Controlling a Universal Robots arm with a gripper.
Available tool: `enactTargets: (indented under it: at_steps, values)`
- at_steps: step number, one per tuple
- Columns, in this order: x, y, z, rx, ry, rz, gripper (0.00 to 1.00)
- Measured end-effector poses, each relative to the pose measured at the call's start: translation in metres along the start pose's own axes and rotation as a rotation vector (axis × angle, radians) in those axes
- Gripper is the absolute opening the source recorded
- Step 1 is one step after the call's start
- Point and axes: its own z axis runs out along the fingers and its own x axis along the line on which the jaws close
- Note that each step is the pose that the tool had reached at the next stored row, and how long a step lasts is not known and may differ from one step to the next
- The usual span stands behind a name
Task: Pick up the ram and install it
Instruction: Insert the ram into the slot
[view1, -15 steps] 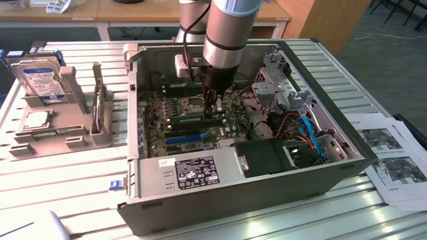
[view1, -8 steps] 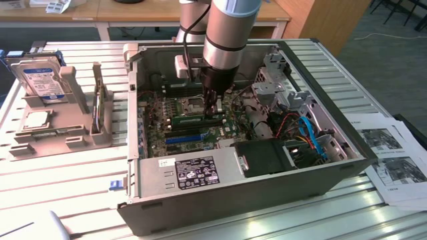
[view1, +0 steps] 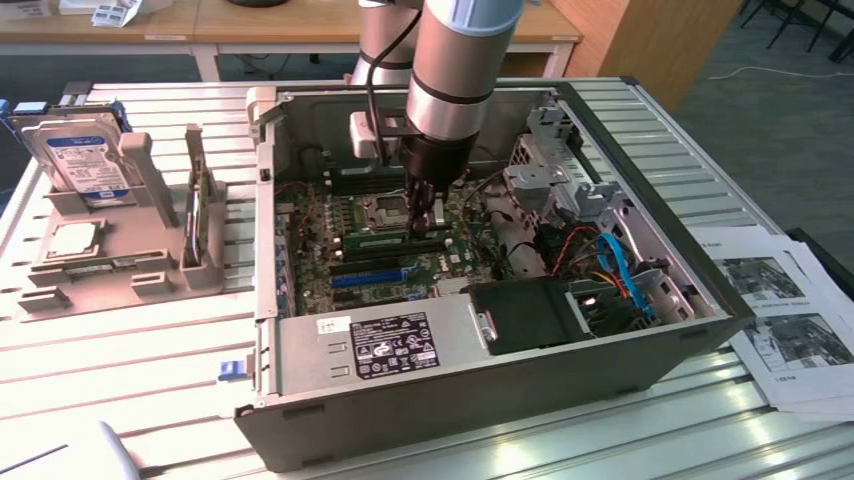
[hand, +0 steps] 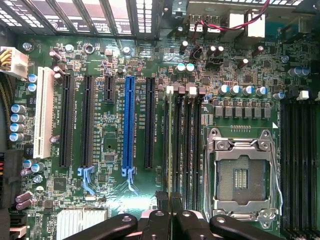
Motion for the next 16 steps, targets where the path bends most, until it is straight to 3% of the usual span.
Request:
enactTargets:
  at_steps: [5,6,9,16]
  values:
    - [0.0001,0.0,0.0,0.0,0.0025,0.0,0.12]
    - [0.0,0.0,0.0003,0.0,0.0068,0.0,0.12]
    - [-0.0007,-0.0001,0.0009,0.0,0.0303,0.001,0.12]
    - [-0.002,0.0,0.0009,-0.0001,0.0319,0.002,0.12]
